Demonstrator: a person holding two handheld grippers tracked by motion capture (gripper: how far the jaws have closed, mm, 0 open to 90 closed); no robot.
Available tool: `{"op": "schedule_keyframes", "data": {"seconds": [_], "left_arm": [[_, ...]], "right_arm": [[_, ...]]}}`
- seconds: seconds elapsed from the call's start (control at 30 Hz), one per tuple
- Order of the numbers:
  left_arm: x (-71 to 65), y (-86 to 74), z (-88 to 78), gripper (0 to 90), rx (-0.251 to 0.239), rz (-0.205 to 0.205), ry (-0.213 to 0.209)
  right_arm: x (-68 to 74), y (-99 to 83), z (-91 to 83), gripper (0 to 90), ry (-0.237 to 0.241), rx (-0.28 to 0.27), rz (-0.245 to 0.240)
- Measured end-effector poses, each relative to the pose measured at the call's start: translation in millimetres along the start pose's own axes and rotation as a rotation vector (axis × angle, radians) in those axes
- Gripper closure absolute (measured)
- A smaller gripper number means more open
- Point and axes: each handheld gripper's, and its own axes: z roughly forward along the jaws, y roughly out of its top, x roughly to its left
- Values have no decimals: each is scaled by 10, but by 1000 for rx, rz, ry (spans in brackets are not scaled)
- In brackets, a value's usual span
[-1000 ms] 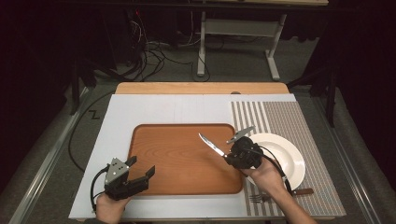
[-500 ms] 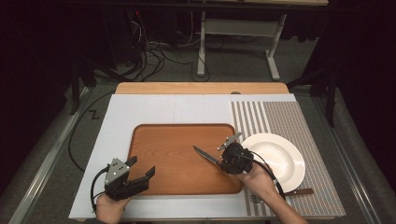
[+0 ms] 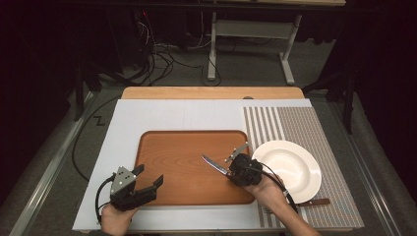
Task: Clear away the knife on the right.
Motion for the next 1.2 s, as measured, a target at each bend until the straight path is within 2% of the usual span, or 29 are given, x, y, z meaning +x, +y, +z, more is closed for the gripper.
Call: {"op": "schedule_keyframes", "data": {"seconds": [0.3,0.73,0.93,1.13,1.2], "left_arm": [[-3,-1,4,238,-1,0,0],[-4,0,6,238,0,0,1],[-3,0,7,238,1,1,0],[-3,0,9,238,0,-1,1],[-2,1,9,239,0,0,2]], "right_arm": [[-59,-9,15,737,-17,7,22],[-200,-12,28,705,-93,-1,60],[-247,-11,34,699,-102,-6,76],[-285,-13,36,692,-82,-10,89],[-287,-19,33,647,-90,-11,93]]}}
